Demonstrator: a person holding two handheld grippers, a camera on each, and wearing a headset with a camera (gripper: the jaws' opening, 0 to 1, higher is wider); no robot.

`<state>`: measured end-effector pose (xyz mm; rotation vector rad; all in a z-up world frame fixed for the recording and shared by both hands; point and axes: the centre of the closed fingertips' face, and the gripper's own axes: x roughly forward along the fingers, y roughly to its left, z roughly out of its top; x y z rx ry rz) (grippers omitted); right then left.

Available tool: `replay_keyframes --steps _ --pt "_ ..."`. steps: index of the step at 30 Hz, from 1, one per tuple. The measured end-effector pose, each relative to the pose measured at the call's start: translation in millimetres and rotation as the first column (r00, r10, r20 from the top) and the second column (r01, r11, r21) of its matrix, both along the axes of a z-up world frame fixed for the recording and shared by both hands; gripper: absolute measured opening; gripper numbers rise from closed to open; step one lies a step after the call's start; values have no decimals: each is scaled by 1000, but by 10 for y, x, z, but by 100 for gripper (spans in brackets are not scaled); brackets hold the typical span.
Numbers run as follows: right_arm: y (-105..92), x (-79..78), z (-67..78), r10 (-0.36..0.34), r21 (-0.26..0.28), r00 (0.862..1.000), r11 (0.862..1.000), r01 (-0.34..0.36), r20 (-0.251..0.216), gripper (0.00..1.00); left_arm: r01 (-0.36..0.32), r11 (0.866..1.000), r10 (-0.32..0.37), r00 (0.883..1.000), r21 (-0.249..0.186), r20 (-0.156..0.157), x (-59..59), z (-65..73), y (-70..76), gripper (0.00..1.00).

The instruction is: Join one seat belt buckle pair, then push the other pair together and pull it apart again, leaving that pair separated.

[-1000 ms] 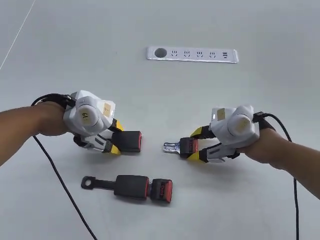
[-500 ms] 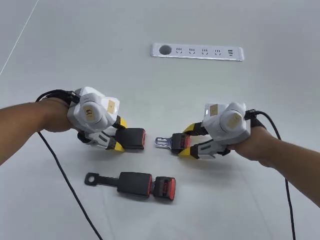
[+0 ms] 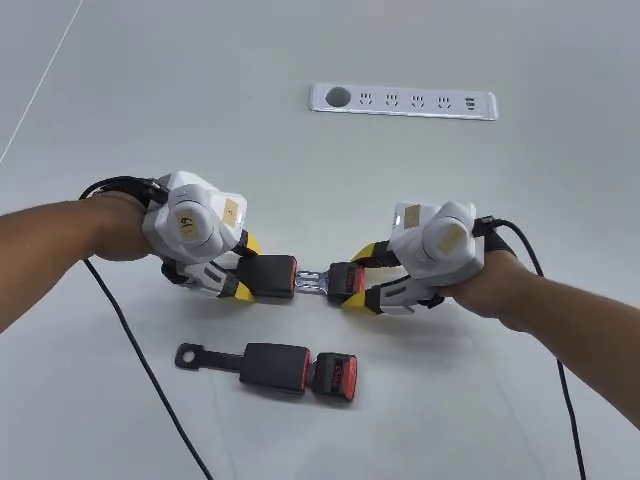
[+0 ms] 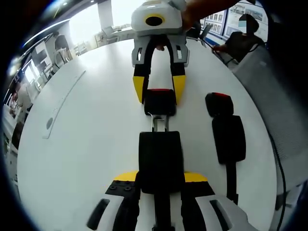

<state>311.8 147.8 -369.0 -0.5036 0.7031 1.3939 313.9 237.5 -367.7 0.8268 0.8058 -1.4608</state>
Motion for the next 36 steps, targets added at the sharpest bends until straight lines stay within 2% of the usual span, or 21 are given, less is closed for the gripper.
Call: replay_keyframes --steps 1,8,10,11,15,20,24,36 --pt "9 15 -7 15 -7 1000 1000 -15 11 34 2 1000 -2 1000 1 0 0 -2 4 34" --pt "103 10 4 28 11 1000 1000 -28 6 34 12 1000 -12 1000 5 1 -1 -6 2 33" --pt "158 -9 8 21 19 1000 1000 -20 -8 34 8 1000 -8 1000 7 -5 1 -6 1 33" --pt "141 -1 -6 30 4 1000 1000 -30 1 34 6 1000 -6 1000 7 -6 2 -5 4 33" --pt "140 1 -7 14 12 1000 1000 -14 -5 33 -8 1000 8 1000 -4 -5 4 -3 2 33" --pt "178 4 -8 -5 9 1000 1000 5 -26 33 12 1000 -12 1000 13 -1 8 -5 -4 33" --pt "305 -9 -11 -17 35 1000 999 18 -26 33 42 999 -42 999 31 4 19 -26 5 33" --pt "365 -2 -11 -38 11 999 999 38 -31 32 25 999 -25 1000 22 0 61 -87 49 33"
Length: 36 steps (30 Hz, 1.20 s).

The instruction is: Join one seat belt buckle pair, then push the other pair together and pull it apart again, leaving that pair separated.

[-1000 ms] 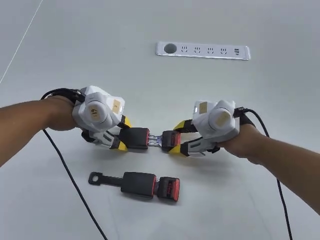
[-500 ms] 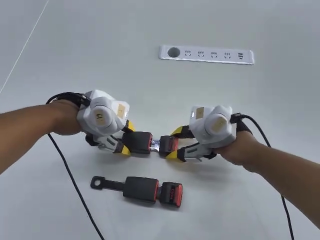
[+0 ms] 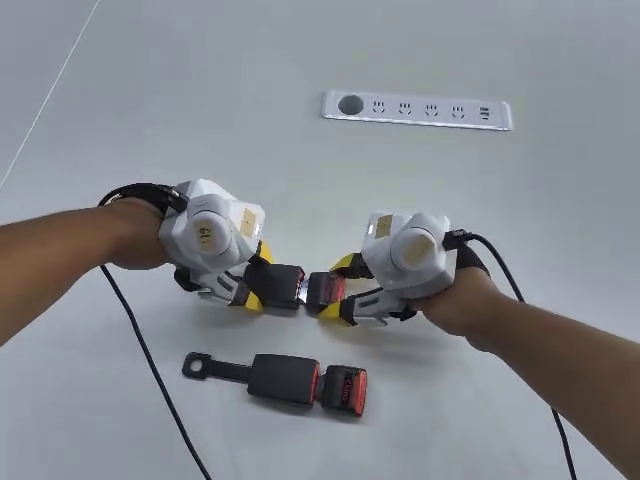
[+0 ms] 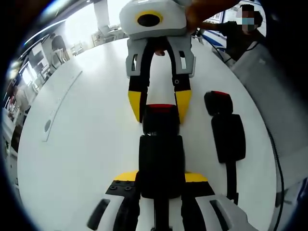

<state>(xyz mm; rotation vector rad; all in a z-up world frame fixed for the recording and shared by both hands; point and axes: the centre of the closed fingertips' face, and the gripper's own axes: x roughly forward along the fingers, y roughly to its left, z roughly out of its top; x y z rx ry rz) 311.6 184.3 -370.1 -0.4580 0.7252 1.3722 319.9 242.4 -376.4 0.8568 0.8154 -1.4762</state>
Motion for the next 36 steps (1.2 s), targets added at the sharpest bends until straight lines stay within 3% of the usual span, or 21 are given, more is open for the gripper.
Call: replay_keyframes --steps 9,36 --pt "13 -2 -1 6 -40 1000 999 -6 0 32 -6 1000 6 1000 11 2 -16 2 -6 33" --pt "12 9 -8 17 -67 1000 998 -16 14 33 -18 1000 18 1000 -2 2 -60 35 -18 34"
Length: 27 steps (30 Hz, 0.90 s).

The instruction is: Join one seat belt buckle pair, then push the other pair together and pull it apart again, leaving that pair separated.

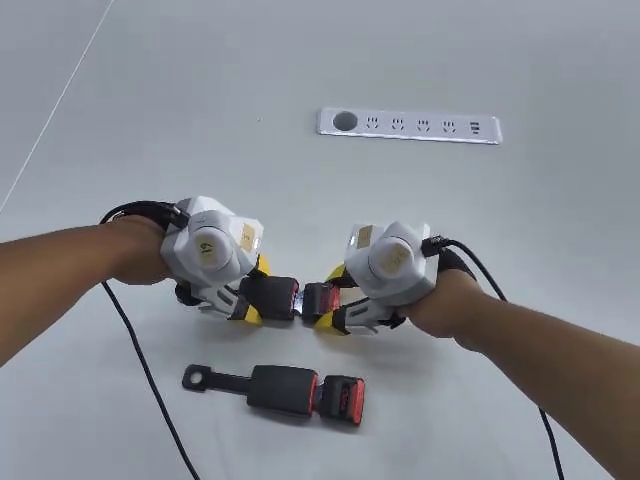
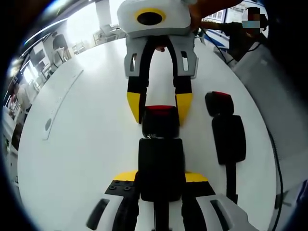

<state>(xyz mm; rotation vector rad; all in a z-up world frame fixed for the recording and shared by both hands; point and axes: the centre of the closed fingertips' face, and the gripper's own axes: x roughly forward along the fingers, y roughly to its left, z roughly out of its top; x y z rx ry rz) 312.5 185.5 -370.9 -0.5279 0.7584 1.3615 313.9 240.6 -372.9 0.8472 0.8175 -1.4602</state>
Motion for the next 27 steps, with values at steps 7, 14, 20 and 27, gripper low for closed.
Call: replay_keyframes --steps 7,14,20,27 --pt "-92 8 -6 10 -26 1000 1000 -10 1 34 -3 1000 3 1000 -6 -1 7 -2 1 34" --pt "-166 -3 -9 14 -35 1000 999 -14 2 34 -6 1000 6 1000 -6 0 -4 19 -15 34" --pt "-282 8 -20 17 -37 1000 999 -17 4 34 -18 1000 18 1000 -16 0 -16 39 -27 34" --pt "-484 3 -15 13 -43 1000 999 -13 2 34 -26 999 26 1000 -26 -3 12 14 -10 34"
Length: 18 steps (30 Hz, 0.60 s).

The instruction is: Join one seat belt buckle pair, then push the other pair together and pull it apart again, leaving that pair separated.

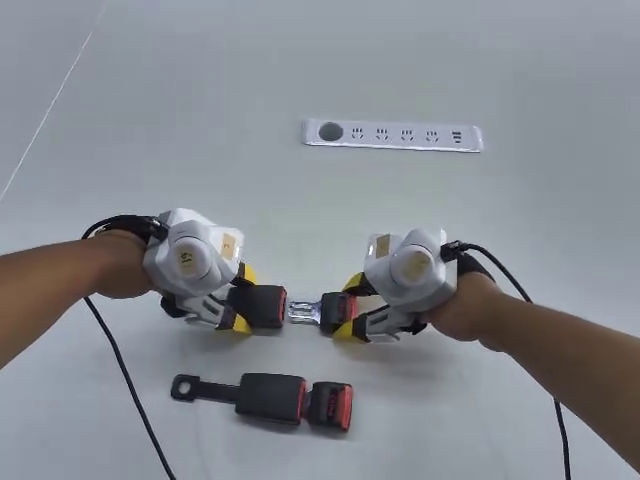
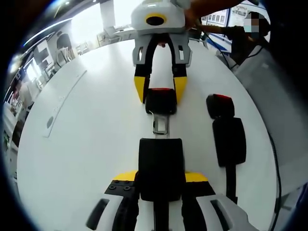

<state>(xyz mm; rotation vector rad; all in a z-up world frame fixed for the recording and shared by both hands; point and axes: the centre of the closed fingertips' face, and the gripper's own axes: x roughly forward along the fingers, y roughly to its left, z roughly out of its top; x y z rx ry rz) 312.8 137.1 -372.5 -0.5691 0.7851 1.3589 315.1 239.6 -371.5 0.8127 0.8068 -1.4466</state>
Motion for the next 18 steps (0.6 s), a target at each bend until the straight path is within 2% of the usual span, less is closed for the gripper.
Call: replay_keyframes --steps 18 --pt "-526 -122 17 6 5 1000 1000 -7 21 35 -15 1000 15 1000 -3 0 11 -22 0 34"
